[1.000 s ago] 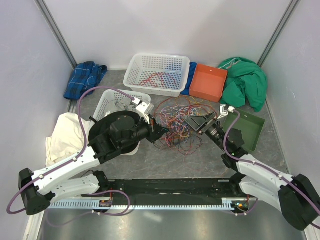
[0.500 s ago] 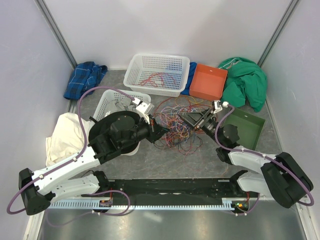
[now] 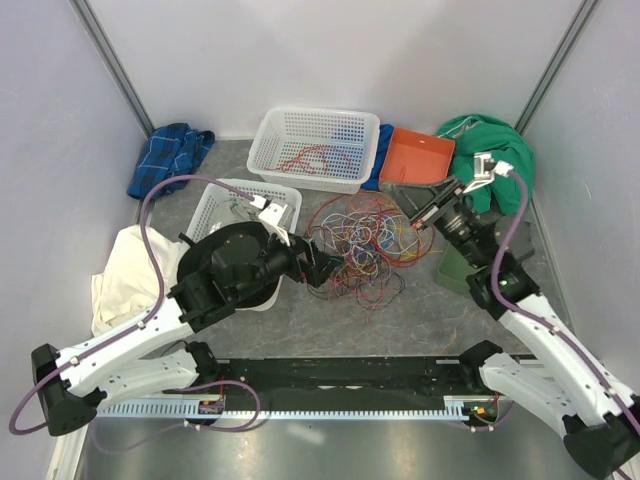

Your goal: Untangle the cables

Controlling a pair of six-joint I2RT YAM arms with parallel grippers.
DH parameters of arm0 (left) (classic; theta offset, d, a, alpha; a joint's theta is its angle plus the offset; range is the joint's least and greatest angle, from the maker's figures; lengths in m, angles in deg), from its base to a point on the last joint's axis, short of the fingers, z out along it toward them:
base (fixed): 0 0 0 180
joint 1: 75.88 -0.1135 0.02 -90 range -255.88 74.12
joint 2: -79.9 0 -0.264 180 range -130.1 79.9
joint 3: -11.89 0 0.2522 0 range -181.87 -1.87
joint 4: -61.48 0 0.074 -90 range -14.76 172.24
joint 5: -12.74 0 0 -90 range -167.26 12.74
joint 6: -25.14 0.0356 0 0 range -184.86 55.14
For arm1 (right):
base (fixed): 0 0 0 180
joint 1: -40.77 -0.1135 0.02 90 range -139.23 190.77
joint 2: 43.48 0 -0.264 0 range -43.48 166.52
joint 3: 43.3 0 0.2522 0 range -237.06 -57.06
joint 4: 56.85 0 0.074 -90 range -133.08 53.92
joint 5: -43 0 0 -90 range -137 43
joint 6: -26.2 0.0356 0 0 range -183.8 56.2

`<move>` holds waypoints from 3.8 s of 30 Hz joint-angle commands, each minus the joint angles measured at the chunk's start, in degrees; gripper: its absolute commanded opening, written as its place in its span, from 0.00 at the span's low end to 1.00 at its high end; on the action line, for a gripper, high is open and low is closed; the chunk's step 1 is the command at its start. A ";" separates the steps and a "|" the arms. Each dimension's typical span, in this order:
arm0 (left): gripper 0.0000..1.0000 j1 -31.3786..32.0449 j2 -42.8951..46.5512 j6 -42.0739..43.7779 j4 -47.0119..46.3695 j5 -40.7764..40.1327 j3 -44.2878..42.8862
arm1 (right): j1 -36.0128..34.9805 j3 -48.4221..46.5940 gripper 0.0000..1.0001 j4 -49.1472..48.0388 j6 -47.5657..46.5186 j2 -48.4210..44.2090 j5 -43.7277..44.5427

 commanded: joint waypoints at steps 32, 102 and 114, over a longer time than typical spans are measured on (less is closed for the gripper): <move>0.98 0.06 -29.99 14.05 -83.48 13.53 5.28 | -0.71 -37.69 0.00 46.22 -14.50 2.99 1.97; 0.02 -13.13 -41.88 -3.97 23.65 21.89 -70.15 | -14.50 20.68 0.98 -1.82 -28.64 4.12 19.85; 0.02 -12.42 -39.24 -3.10 24.27 21.63 -66.20 | -14.95 18.92 0.81 -24.53 -29.97 19.08 36.69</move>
